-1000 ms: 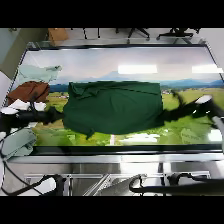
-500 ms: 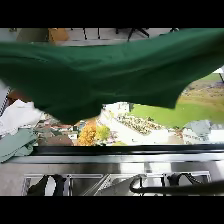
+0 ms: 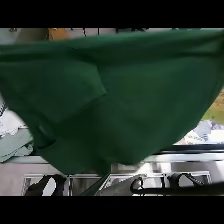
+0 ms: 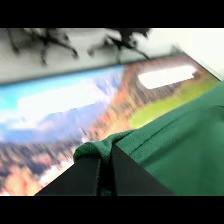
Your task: Fold the shirts.
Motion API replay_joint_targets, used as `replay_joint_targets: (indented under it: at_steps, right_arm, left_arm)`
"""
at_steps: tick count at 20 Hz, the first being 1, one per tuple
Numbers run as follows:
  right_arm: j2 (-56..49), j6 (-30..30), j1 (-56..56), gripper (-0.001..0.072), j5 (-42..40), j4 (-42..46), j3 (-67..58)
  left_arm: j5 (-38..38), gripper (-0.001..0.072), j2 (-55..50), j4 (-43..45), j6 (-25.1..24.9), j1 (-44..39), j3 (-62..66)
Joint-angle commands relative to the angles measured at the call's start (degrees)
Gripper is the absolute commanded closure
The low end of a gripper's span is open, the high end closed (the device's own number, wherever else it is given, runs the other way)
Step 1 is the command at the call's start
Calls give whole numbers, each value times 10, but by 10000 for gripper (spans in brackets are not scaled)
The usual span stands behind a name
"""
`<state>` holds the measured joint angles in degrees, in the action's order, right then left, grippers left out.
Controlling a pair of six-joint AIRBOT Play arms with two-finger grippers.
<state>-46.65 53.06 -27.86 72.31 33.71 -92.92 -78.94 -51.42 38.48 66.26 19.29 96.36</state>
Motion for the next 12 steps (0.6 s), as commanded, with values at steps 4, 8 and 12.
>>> replay_joint_targets:
  at_steps: [4, 8, 12]
  right_arm:
    - [-276, -46, 46, 697, -79, -18, 118]
    - [-431, -62, 56, 698, -113, -45, 81]
    - [-514, -48, 56, 698, -99, -50, -24]
  left_arm:
    - [156, 692, -281, 69, -25, -114, -144]
    - [169, 692, -502, 69, -14, -136, -44]
    - [158, 692, -619, 71, 34, -143, 66]
